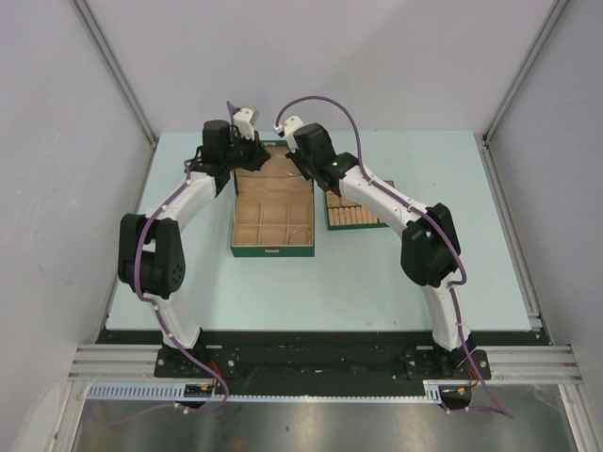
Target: Organize the mixed jewelry
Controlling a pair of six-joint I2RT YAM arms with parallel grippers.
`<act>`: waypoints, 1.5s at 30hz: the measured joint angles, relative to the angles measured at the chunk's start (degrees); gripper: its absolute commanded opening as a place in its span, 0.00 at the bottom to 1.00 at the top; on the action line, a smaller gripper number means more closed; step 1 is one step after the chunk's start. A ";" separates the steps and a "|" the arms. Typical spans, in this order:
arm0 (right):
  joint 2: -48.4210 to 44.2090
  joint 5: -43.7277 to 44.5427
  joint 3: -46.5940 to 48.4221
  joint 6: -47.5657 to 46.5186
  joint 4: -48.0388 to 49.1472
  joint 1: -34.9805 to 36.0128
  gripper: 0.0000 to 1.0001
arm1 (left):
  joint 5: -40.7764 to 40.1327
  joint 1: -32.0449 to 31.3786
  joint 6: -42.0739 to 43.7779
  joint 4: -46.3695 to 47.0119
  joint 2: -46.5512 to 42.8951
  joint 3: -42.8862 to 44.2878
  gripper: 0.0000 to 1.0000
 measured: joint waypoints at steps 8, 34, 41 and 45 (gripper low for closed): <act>0.00 0.02 -1.92 0.00 -0.07 0.11 0.00 | -0.02 -0.26 0.00 -0.81 0.07 0.83 0.00; 0.00 0.09 -4.07 0.61 0.81 0.52 0.00 | -1.25 -1.07 0.13 -1.40 1.01 2.47 0.05; 0.00 0.37 -2.12 0.55 0.76 0.52 0.00 | -1.44 -1.07 0.55 -1.40 1.01 2.47 0.15; 0.00 0.48 -0.92 0.52 0.74 0.48 0.00 | -1.53 -1.07 0.63 -1.42 1.01 2.47 0.20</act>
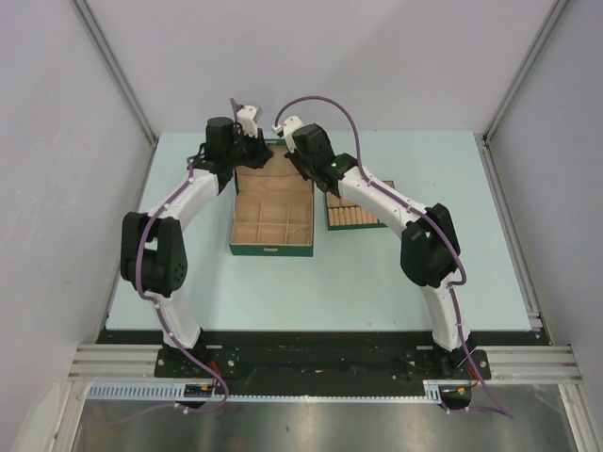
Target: Organize the mixed jewelry
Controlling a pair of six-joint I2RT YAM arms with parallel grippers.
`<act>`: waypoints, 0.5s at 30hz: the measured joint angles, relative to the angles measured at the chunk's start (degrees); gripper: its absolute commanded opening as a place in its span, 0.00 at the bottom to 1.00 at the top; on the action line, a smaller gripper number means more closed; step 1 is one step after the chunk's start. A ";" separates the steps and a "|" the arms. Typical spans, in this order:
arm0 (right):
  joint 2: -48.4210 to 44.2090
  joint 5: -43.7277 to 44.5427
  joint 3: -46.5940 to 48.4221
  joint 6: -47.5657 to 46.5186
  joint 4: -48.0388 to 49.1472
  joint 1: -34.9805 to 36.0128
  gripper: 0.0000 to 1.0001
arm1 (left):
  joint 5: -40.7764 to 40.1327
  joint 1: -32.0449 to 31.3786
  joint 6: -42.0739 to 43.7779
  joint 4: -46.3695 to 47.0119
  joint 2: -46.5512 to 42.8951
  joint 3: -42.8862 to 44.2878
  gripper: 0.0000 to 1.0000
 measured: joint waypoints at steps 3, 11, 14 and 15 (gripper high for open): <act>0.00 0.02 0.59 -0.07 0.00 0.00 0.00 | 0.00 0.00 0.09 0.00 0.00 0.00 0.21; 0.00 0.04 0.81 -0.11 -0.13 0.00 0.00 | 0.00 -0.07 0.37 0.00 0.00 -0.02 0.25; 0.02 0.04 0.81 -0.09 -0.37 0.09 0.00 | 0.00 -0.07 0.44 0.09 0.00 -0.26 0.31; 0.02 0.04 0.81 -0.09 -0.44 0.15 0.00 | 0.00 -0.07 0.44 0.11 0.00 -0.57 0.32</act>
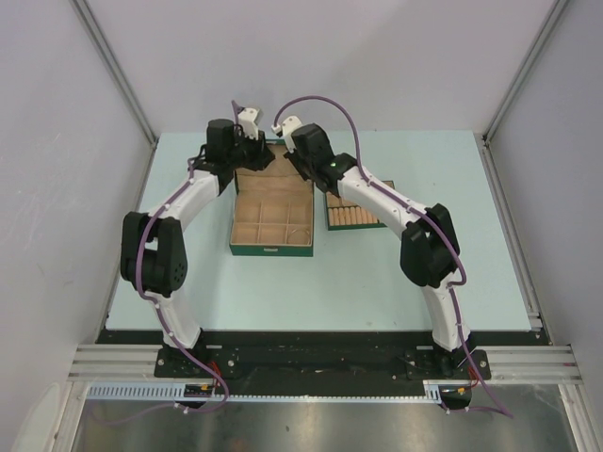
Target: Organize the mixed jewelry
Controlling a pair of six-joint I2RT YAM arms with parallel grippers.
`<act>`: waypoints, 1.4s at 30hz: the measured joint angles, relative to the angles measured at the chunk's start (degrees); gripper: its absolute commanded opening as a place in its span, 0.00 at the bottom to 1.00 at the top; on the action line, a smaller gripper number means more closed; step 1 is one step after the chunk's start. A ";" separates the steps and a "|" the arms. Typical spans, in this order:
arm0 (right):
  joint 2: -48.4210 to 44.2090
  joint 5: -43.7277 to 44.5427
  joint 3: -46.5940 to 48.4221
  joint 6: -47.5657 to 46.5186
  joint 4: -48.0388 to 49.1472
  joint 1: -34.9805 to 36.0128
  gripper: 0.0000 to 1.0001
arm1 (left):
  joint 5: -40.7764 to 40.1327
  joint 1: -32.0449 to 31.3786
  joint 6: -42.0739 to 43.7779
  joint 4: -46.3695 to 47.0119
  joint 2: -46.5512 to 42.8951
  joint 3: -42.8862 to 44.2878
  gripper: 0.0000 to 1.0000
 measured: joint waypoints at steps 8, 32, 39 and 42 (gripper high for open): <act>0.74 -0.07 0.52 0.00 -0.50 0.76 0.00 | -0.42 -0.11 0.15 -0.07 -0.74 -2.40 0.40; 2.32 0.22 6.75 -1.07 -2.32 0.92 0.00 | -0.94 -0.09 9.25 2.58 -5.60 -10.40 0.43; 3.52 0.44 7.87 -1.16 -3.37 0.92 0.00 | -0.85 -0.09 15.32 4.66 -5.60 -11.96 0.43; 3.52 0.46 8.09 -1.16 -3.56 0.92 0.00 | -0.87 -0.11 18.23 5.46 -5.60 -14.12 0.42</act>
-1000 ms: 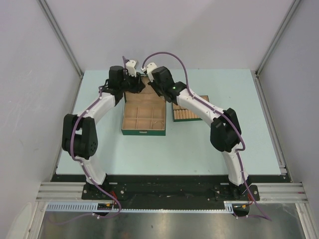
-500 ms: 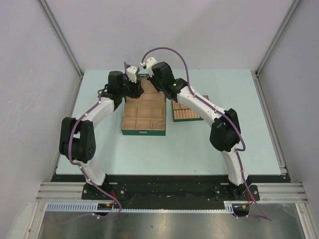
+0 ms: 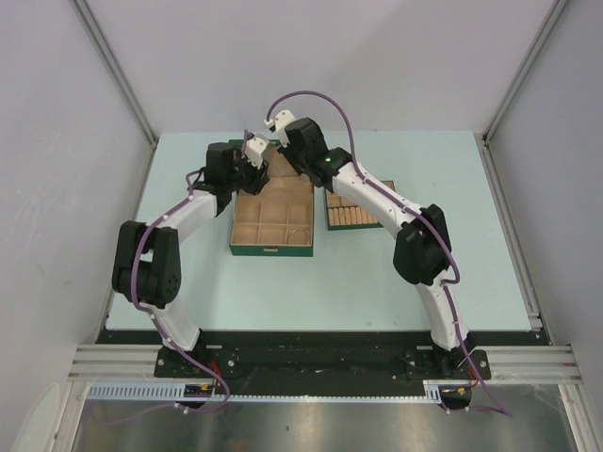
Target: Organize the mixed jewelry
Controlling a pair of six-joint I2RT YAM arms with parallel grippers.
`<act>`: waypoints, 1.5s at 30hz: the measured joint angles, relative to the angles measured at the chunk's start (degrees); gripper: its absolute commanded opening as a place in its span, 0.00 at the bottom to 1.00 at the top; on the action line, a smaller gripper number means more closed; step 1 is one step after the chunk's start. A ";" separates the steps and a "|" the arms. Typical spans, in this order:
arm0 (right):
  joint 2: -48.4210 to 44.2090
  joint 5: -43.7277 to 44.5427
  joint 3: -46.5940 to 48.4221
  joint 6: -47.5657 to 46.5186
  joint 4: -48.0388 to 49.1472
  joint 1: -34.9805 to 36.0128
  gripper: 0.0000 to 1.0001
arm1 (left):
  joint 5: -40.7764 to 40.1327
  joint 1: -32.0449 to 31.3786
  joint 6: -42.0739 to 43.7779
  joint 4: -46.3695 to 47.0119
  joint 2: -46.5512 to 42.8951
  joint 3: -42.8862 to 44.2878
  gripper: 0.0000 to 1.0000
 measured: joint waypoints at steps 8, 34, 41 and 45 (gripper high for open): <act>0.00 0.02 0.33 0.00 -0.09 0.00 0.00 | -0.50 -0.46 6.49 1.62 0.00 -3.21 0.41; 0.00 0.07 0.48 0.04 -0.76 0.11 0.00 | -4.24 -2.93 20.13 3.80 1.99 -3.82 0.37; 0.00 0.07 1.53 0.04 -0.96 0.11 0.00 | -5.18 -2.99 22.03 3.50 3.21 -3.82 0.36; 0.00 0.09 1.57 0.04 -1.03 0.11 0.00 | -5.66 -2.99 23.02 3.50 3.74 -3.82 0.36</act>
